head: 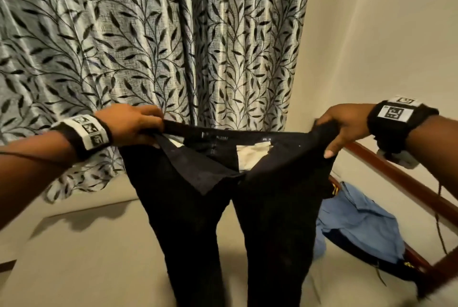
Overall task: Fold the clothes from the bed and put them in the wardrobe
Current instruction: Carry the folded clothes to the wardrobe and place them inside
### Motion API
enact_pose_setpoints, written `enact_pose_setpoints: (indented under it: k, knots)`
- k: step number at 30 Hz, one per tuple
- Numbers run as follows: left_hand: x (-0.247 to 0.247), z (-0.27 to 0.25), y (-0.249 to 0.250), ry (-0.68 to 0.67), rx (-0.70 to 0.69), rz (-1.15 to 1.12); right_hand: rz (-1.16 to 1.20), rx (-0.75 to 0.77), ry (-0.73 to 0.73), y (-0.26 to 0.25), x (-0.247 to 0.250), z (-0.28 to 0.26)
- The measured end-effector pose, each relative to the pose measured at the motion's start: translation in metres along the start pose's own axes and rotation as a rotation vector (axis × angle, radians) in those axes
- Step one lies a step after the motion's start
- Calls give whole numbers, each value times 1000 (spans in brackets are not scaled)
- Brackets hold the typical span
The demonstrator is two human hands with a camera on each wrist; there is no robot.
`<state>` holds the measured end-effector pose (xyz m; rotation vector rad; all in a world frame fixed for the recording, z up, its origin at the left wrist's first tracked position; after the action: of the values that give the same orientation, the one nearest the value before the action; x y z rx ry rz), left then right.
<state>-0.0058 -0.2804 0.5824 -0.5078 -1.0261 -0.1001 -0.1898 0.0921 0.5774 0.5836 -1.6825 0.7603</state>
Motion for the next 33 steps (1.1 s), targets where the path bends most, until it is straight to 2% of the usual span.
enact_pose_setpoints:
  k: [2, 6, 8, 9, 11, 13, 14, 15, 17, 18, 19, 20, 22, 25, 27, 28, 29, 31, 33]
  knots:
    - [11, -14, -31, -66, 98, -1, -12, 28, -1, 0, 4, 2]
    - [24, -66, -70, -119, 357, -164, 15, 203, 169, -13, 25, -2]
    - [36, -90, -69, -25, 496, -295, -24, 324, 291, -25, 34, -18]
    - [38, -114, -89, 59, 605, -367, -9, 367, 349, -25, 40, -28]
    - [39, -157, -146, 139, 731, -389, 96, 386, 437, -19, 57, -43]
    - [45, -172, -189, 214, 984, -480, 296, 304, 593, -13, 90, -23]
    - [53, -156, -193, 292, 1052, -455, 405, 242, 678, -15, 109, -2]
    - [52, -137, -185, 312, 1097, -444, 437, 173, 732, -20, 118, 28]
    - [41, -92, -152, 249, 1203, -377, 282, -40, 683, -32, 105, 88]
    - [27, -81, -144, 184, 1264, -341, 197, -161, 608, -33, 91, 112]
    - [19, -76, -139, 131, 1306, -293, 148, -218, 591, -36, 79, 125]
    - [9, -81, -137, 80, 1313, -272, 143, -233, 601, -45, 69, 128]
    - [-10, -91, -128, -15, 1327, -298, 301, -273, 575, -51, 44, 138]
    - [-22, -92, -95, 176, 1420, -722, 472, -244, 585, -72, 15, 147]
    - [-24, -80, -80, 271, 1382, -898, 498, -188, 587, -95, 6, 148]
    - [-20, -74, -71, 277, 1346, -923, 538, -153, 583, -107, 2, 147]
    - [-10, -70, -64, 296, 1311, -890, 571, -97, 568, -119, -1, 148]
    - [11, -73, -67, 328, 1231, -652, 563, 0, 524, -136, -1, 147]
    - [37, -92, -77, 391, 1223, -446, 560, 43, 532, -133, 8, 144]
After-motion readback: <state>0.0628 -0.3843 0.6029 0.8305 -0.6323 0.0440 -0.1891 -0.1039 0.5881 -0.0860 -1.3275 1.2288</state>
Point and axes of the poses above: each hand's wrist, its own z-axis towards the middle knuckle, its own x-axis out of the back of the hand, y = z × x, the point moved 10 cm from there along z, towards the middle knuckle, and after that the axes turned 7 degrees about y, right-handed, at the moved point
